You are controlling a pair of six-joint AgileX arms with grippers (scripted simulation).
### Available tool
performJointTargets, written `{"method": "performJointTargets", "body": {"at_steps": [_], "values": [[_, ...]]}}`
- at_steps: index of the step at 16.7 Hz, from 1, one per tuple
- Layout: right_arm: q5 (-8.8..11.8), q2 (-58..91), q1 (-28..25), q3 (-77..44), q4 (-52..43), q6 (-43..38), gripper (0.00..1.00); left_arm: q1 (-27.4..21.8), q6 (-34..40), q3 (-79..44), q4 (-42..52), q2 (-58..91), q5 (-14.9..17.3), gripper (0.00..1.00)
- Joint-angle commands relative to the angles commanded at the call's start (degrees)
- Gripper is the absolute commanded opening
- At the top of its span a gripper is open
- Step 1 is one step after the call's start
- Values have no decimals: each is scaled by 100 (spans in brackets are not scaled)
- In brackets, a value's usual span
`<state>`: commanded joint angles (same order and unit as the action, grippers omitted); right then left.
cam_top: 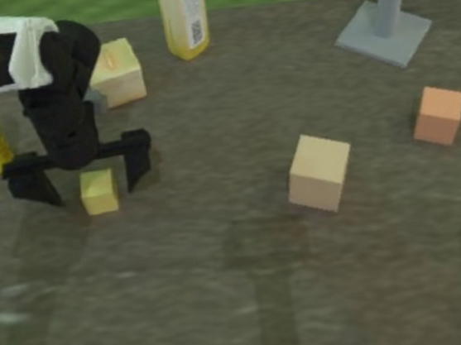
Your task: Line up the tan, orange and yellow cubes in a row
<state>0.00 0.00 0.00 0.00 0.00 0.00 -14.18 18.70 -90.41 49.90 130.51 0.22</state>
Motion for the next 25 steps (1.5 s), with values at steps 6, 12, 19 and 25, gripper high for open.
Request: {"method": "performJointTargets", "body": {"at_steps": [6,12,19,25], "values": [[0,0,0,0,0,0,100,0,0,0,0,0,0,32],[0,0,0,0,0,0,100,0,0,0,0,0,0,0],[0,0,0,0,0,0,100,15,-42,-56,83,-209,-62,0],[0,0,0,0,0,0,100,87,-23,-631,985,-474,-67,0]]}}
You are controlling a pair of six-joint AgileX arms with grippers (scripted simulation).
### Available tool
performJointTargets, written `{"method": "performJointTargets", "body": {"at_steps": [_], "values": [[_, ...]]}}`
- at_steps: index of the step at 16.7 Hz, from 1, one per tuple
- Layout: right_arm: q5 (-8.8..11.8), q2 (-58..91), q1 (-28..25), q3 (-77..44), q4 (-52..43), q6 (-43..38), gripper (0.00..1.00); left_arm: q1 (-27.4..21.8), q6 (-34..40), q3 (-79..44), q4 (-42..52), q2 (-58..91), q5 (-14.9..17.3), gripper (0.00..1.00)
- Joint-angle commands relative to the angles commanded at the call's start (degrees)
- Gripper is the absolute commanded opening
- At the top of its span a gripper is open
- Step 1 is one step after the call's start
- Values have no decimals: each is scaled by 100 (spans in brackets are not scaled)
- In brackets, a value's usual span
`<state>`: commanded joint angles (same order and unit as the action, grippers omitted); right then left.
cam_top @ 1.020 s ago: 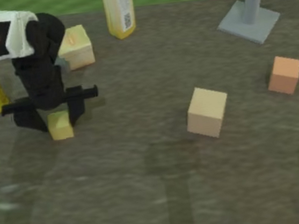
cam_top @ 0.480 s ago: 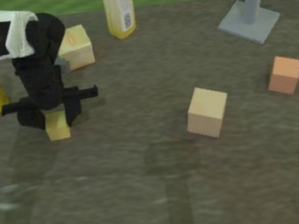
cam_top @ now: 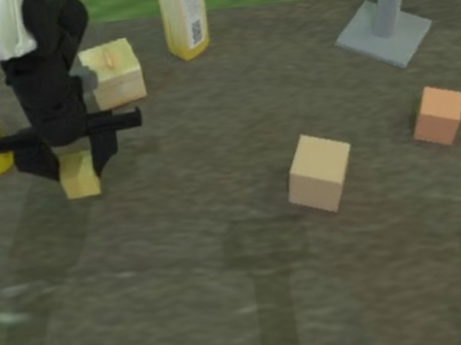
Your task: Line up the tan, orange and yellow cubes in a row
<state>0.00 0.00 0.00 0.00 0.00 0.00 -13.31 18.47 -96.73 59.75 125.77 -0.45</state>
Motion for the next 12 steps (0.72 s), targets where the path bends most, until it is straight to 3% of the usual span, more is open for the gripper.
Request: {"method": "performJointTargets", "body": {"at_steps": [8,12], "values": [[0,0,0,0,0,0,100,-10,-4,-316,452,-173,-3,0],[0,0,0,0,0,0,100,-618,536,-959,835,252,-14,0]]}}
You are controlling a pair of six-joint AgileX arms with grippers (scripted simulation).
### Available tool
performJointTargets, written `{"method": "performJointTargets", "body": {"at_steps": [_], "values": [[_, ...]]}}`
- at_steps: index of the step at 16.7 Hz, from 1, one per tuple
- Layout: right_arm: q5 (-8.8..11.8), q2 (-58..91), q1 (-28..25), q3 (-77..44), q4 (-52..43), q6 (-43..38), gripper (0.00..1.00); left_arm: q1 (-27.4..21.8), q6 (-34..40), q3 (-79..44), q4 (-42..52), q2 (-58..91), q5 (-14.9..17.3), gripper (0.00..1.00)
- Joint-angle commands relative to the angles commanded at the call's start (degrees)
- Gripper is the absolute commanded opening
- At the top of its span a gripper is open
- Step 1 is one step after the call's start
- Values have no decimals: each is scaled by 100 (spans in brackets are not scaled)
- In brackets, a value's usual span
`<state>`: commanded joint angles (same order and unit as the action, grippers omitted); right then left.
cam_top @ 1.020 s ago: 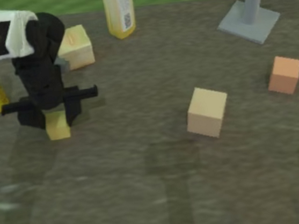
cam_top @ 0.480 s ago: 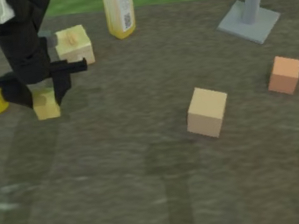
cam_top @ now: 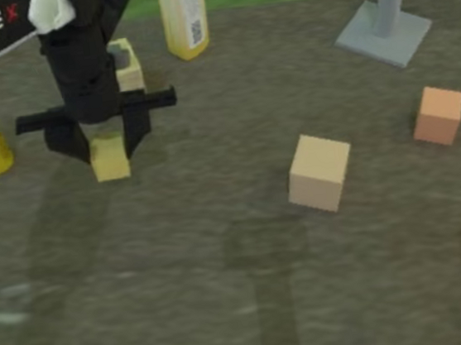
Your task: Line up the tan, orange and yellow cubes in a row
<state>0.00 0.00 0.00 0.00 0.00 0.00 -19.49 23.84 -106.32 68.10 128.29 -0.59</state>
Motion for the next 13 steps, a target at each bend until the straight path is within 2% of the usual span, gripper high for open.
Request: {"method": "performJointTargets", "body": {"at_steps": [9,11,13], "values": [[0,0,0,0,0,0,100,-2769,2305,-3240,1541,1566,-30,0],[0,0,0,0,0,0,100,-3134,2631,-3607,1732,1741,-41,0],[0,0,0,0,0,0,100,-3257,2752,-3731,1800,1802,-47,0]]}}
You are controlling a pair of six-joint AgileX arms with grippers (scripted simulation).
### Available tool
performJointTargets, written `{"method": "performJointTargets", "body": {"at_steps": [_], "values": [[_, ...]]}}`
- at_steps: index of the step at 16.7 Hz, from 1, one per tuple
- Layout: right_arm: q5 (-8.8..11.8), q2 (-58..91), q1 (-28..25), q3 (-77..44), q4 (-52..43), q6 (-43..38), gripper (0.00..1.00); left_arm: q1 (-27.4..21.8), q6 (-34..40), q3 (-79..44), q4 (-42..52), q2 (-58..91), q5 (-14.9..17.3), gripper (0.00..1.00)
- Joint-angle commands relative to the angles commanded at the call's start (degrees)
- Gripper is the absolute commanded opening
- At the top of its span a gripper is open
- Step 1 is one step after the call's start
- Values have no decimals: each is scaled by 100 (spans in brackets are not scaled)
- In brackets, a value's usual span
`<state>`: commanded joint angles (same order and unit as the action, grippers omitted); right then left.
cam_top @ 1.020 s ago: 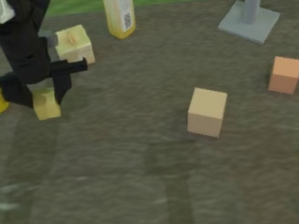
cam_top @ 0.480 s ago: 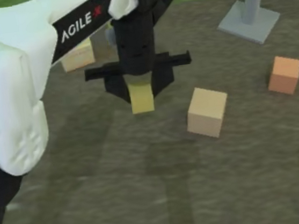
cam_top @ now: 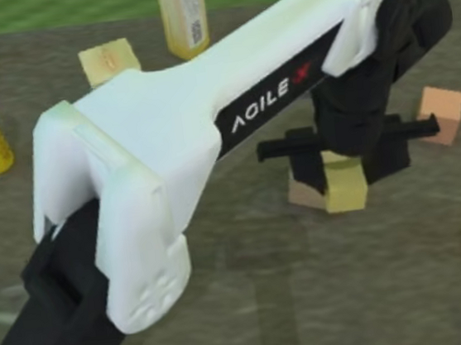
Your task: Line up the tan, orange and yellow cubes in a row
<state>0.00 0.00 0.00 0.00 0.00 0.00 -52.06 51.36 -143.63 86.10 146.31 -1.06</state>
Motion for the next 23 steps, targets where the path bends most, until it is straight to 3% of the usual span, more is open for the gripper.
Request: {"method": "performJointTargets", "body": {"at_steps": [5,13,18,23], "values": [[0,0,0,0,0,0,100,12,-18,106,-108,-38,4,0],[0,0,0,0,0,0,100,2,3,1795,-1622,-166,0,0],[0,0,0,0,0,0,100,-4,6,1913,-1740,-173,-2,0],[0,0,0,0,0,0,100,-4,6,1913,-1740,-173,-2,38]]}}
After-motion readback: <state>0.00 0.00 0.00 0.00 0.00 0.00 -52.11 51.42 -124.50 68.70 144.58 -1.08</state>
